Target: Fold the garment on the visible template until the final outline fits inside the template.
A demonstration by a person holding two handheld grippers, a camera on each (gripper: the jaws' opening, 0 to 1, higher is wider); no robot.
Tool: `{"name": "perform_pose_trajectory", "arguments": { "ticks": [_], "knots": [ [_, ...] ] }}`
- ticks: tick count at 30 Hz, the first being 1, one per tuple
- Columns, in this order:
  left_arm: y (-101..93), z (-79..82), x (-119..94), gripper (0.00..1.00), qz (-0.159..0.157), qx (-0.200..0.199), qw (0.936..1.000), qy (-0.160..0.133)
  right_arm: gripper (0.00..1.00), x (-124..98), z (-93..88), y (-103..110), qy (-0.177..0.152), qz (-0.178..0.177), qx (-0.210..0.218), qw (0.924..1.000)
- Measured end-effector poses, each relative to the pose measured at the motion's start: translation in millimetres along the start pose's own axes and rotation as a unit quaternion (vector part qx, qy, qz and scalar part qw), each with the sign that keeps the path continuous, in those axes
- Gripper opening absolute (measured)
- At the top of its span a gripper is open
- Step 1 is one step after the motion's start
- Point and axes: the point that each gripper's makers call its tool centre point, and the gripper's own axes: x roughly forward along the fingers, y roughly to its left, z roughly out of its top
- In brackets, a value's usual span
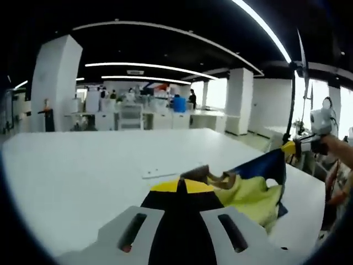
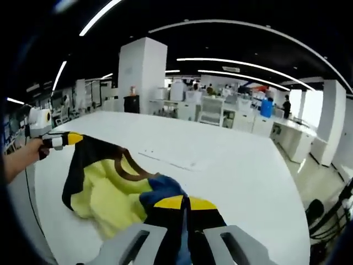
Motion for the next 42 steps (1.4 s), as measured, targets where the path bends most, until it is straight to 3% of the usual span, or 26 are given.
{"name": "perform_pose_trajectory", "arguments": {
  "ticks": [4,5,6,7,9,12,18,20,26,29,33,35,42],
  "knots": [
    [18.8,-6.3,20.7,0.00,0.025,0.007,0.9997,0.000,0.00,20.4,0.5,-18.3,0.002,-0.023,0.000,0.9997],
    [25.9,-4.9,28.3,0.00,0.034,-0.001,0.9993,-0.019,0.00,28.0,-0.8,-24.1,0.001,-0.028,0.003,0.9996],
    [30.2,-8.9,33.0,0.00,0.039,-0.026,0.9988,-0.015,0.00,30.2,-1.5,-25.9,0.001,-0.029,0.006,0.9996],
    [35.1,-11.9,40.0,0.00,0.043,-0.046,0.9979,-0.016,0.00,42.1,-6.1,-33.8,0.003,-0.037,0.014,0.9992],
    [41.6,-12.3,49.3,0.00,0.048,-0.032,0.9980,-0.025,0.00,51.8,-13.9,-39.0,0.013,-0.044,0.044,0.9980],
    [50.7,-24.8,65.0,0.00,0.062,-0.025,0.9977,-0.010,0.00,68.9,-20.9,-47.2,0.017,-0.047,0.065,0.9967],
    [57.8,-48.3,89.9,0.00,0.054,-0.071,0.9960,0.000,0.00,95.3,-39.9,-65.7,0.035,-0.065,0.081,0.9940],
    [64.7,-59.4,94.6,0.00,0.069,-0.066,0.9953,0.015,0.00,102.8,-49.9,-70.4,0.045,-0.069,0.094,0.9921],
    [78.1,-88.8,101.6,0.00,0.088,-0.025,0.9939,0.061,0.00,117.7,-72.4,-77.8,0.071,-0.075,0.111,0.9885],
    [80.6,-98.8,102.3,0.00,0.084,-0.007,0.9934,0.078,0.00,121.8,-80.9,-78.7,0.083,-0.074,0.116,0.9870],
    [81.6,-101.5,97.3,0.00,0.084,-0.003,0.9926,0.088,0.00,120.8,-88.1,-76.2,0.093,-0.076,0.124,0.9850],
    [83.0,-100.5,93.5,0.05,0.086,-0.004,0.9923,0.088,0.00,120.0,-87.4,-73.2,0.094,-0.069,0.124,0.9854],
    [86.1,-85.5,80.2,0.26,0.090,0.007,0.9929,0.078,0.26,110.6,-75.8,-65.8,0.086,-0.052,0.131,0.9862]
  ]
}}
